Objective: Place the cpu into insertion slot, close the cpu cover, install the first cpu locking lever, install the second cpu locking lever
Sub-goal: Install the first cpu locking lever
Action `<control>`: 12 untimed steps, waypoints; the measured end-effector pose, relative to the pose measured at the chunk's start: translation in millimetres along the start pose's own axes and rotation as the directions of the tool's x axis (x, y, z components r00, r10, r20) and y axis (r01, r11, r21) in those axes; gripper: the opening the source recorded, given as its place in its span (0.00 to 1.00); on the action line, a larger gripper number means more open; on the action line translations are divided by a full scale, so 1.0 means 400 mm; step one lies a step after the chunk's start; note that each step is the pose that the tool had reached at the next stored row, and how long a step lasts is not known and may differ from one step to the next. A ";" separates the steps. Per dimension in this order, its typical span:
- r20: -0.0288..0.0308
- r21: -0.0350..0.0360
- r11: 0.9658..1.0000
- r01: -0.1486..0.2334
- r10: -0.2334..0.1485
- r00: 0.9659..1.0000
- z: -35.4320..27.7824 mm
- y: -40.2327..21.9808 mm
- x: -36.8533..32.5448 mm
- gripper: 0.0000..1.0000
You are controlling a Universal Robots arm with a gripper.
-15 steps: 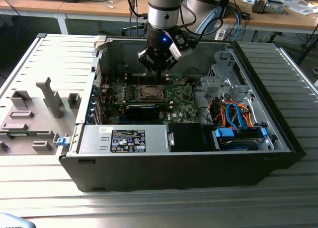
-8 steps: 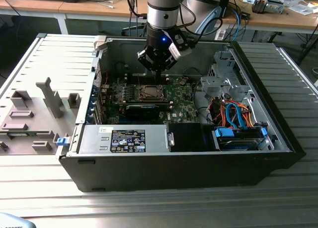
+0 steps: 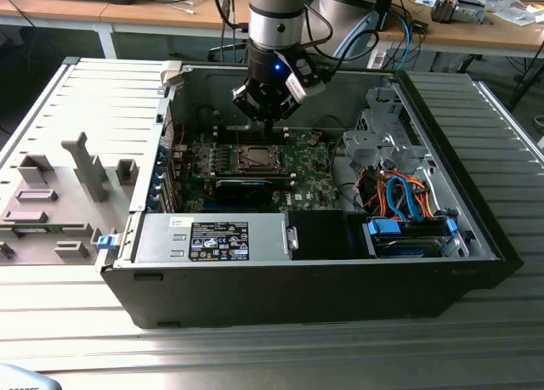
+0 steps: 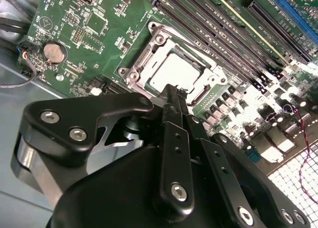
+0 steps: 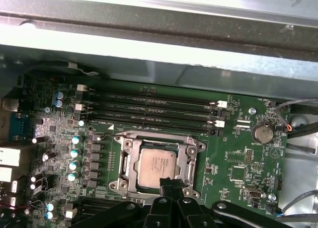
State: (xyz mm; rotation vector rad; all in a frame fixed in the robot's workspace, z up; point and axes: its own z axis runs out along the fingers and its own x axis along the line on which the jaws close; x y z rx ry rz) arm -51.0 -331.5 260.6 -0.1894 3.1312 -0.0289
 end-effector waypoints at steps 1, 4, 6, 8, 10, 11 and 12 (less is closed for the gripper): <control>0.000 0.000 1.000 0.000 0.000 1.000 0.000 0.001 0.006 0.11; 0.000 0.000 1.000 0.000 0.000 1.000 0.000 0.002 0.010 0.11; 0.000 0.000 1.000 0.000 0.000 1.000 0.000 0.002 0.010 0.11; 0.000 0.000 1.000 0.000 0.000 1.000 0.000 0.003 0.012 0.11; 0.000 0.000 1.000 0.000 0.000 1.000 0.000 0.004 0.012 0.11; 0.000 0.000 1.000 0.000 0.000 1.000 0.000 0.005 0.012 0.11; 0.000 0.000 1.000 0.000 0.000 1.000 0.000 0.006 0.013 0.11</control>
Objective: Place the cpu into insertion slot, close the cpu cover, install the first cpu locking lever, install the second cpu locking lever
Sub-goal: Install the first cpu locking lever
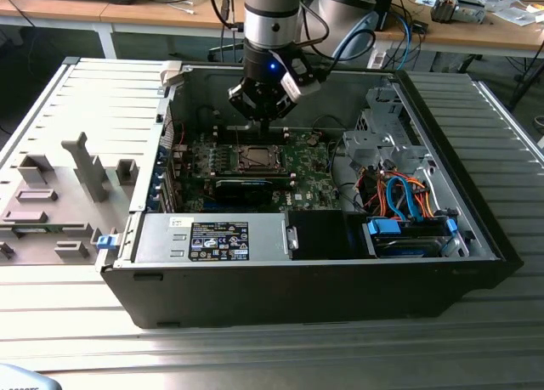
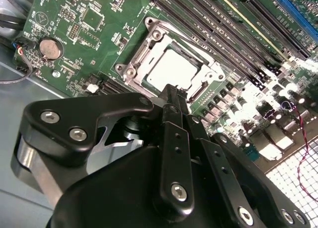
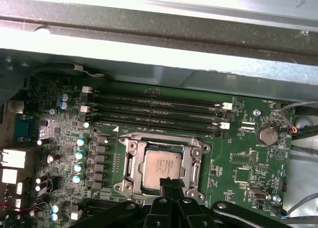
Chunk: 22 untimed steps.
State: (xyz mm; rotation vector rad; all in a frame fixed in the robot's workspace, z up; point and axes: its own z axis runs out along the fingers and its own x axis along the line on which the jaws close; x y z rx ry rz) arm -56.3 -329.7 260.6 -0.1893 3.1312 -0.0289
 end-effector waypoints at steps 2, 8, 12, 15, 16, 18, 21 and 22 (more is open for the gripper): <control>0.000 0.000 1.000 0.000 0.000 1.000 0.000 0.003 0.001 0.11; 0.000 0.000 1.000 0.000 0.000 1.000 0.000 0.008 0.002 0.11; 0.000 0.000 1.000 0.000 0.000 1.000 0.000 0.011 0.003 0.11; 0.000 0.000 1.000 0.000 0.000 1.000 0.000 0.013 0.004 0.11; 0.000 0.000 1.000 0.000 0.000 1.000 0.000 0.014 0.005 0.11; 0.000 0.000 1.000 0.000 0.000 1.000 0.000 0.015 0.005 0.11; 0.000 0.000 1.000 0.000 0.000 1.000 0.000 0.019 0.006 0.11; 0.000 0.000 1.000 0.000 0.000 1.000 0.000 0.020 0.006 0.11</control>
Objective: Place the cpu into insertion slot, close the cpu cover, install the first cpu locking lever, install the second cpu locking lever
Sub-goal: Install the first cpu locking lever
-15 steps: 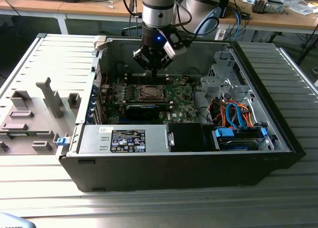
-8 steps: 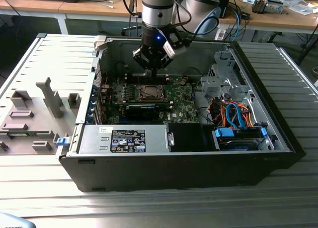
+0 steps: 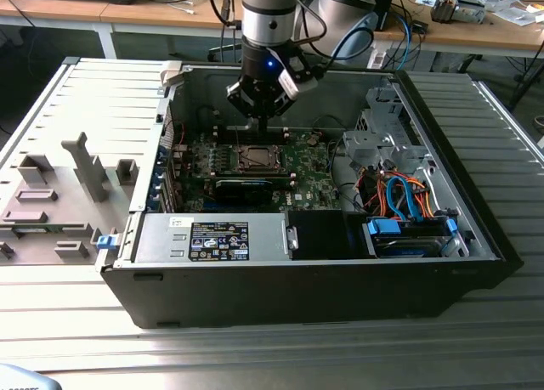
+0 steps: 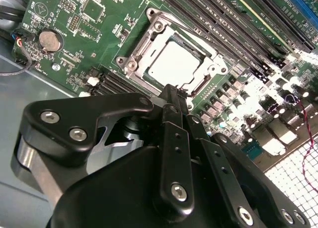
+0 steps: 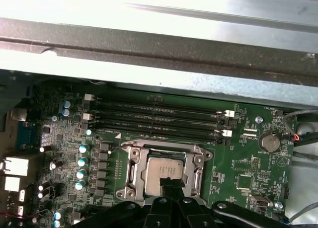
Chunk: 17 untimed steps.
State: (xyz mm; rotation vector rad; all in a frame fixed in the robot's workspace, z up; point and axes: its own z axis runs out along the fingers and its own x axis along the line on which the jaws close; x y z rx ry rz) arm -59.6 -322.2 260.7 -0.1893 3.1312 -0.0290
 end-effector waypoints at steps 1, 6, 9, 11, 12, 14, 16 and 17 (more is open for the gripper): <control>0.000 0.000 1.000 0.000 0.000 1.000 0.000 0.002 0.000 0.11; 0.000 0.000 1.000 0.000 0.000 1.000 0.000 0.015 0.000 0.11; 0.000 0.000 1.000 0.000 0.000 1.000 0.000 0.019 0.006 0.11; 0.000 0.000 1.000 0.000 0.000 1.000 0.000 0.020 0.010 0.11; 0.000 0.000 1.000 0.000 0.000 1.000 0.000 0.020 0.012 0.11; 0.000 0.000 1.000 0.000 0.000 1.000 0.000 0.020 0.018 0.11; 0.000 0.000 1.000 0.000 0.000 1.000 0.000 0.021 0.024 0.11; 0.000 0.000 1.000 0.000 0.000 1.000 0.000 0.021 0.026 0.11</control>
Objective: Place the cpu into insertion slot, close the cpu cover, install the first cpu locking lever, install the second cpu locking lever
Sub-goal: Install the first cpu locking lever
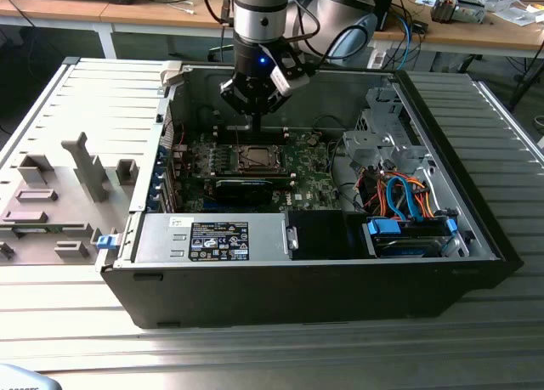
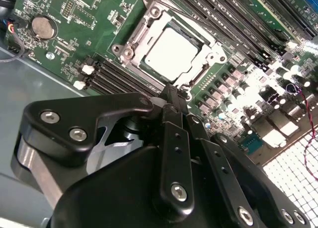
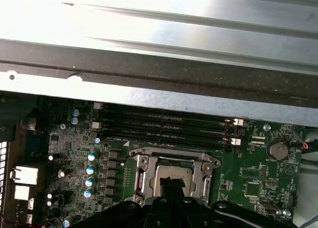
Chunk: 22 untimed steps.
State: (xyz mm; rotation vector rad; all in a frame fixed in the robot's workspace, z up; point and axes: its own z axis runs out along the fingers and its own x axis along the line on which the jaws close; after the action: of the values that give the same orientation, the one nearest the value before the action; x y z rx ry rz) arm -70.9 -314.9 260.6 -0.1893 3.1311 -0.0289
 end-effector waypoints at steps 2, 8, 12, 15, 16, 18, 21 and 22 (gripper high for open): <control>0.000 0.000 1.000 0.000 0.000 1.000 0.000 0.000 0.004 0.11; 0.000 0.000 1.000 0.000 0.000 1.000 0.000 0.001 0.010 0.11; 0.000 0.000 1.000 0.000 0.000 1.000 0.000 0.002 0.014 0.11; 0.000 0.000 1.000 0.000 0.000 1.000 0.000 0.002 0.016 0.11; 0.000 0.000 1.000 0.000 0.000 1.000 0.000 0.002 0.017 0.11; 0.000 0.000 1.000 0.000 0.000 1.000 0.000 0.002 0.019 0.11; 0.000 0.000 1.000 0.000 0.000 1.000 0.000 0.002 0.020 0.11; 0.000 0.000 1.000 0.000 0.000 1.000 0.000 0.003 0.021 0.11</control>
State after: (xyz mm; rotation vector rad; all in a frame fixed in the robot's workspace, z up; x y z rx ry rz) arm -79.4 -314.9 260.6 -0.1893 3.1312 -0.0289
